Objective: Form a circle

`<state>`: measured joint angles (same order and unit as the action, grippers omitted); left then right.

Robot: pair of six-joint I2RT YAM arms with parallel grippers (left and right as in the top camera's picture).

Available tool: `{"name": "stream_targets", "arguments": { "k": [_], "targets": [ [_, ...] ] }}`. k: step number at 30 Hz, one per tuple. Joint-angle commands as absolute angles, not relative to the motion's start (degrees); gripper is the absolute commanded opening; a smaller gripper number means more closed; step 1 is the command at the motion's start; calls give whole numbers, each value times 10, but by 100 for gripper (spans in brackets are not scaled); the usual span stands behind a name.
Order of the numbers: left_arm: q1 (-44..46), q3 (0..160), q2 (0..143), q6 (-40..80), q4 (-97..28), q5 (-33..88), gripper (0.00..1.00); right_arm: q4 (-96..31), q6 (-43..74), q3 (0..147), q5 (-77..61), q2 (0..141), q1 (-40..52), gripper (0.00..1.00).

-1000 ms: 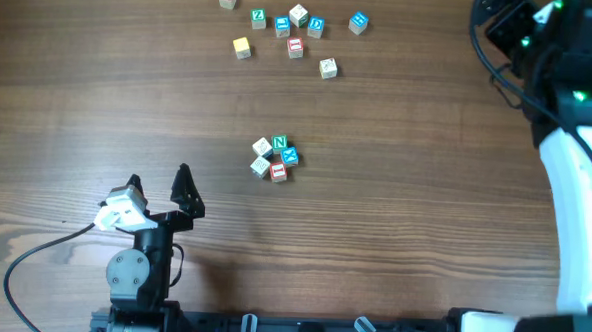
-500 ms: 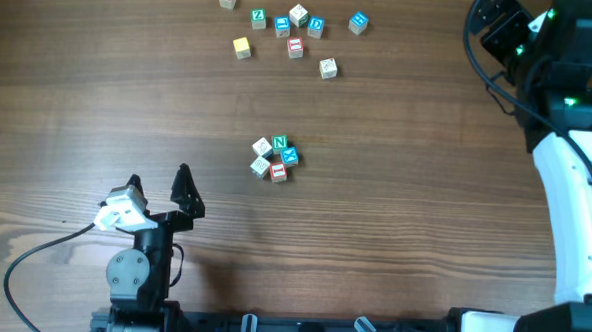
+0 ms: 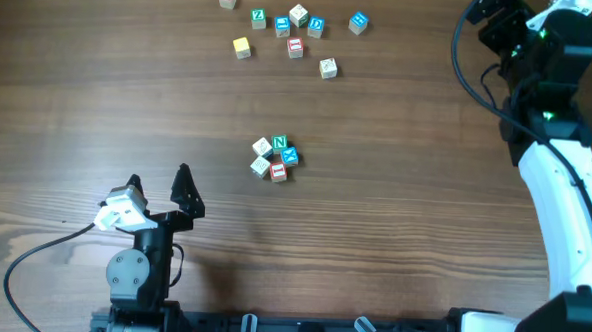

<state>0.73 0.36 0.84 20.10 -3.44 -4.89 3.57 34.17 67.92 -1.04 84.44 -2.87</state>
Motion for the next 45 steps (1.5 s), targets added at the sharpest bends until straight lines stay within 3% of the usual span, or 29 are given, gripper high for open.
{"name": "stream_targets", "arguments": {
  "k": [1,16,45],
  "targets": [
    [5,3,3,200,-37,-55,100,46,336,621,-5,782,-24,100],
    [5,3,3,200,-37,-55,100,45,336,208,-5,462,-25,100],
    [5,3,3,200,-37,-55,100,46,336,58,-5,283,-25,100]
  ]
}}
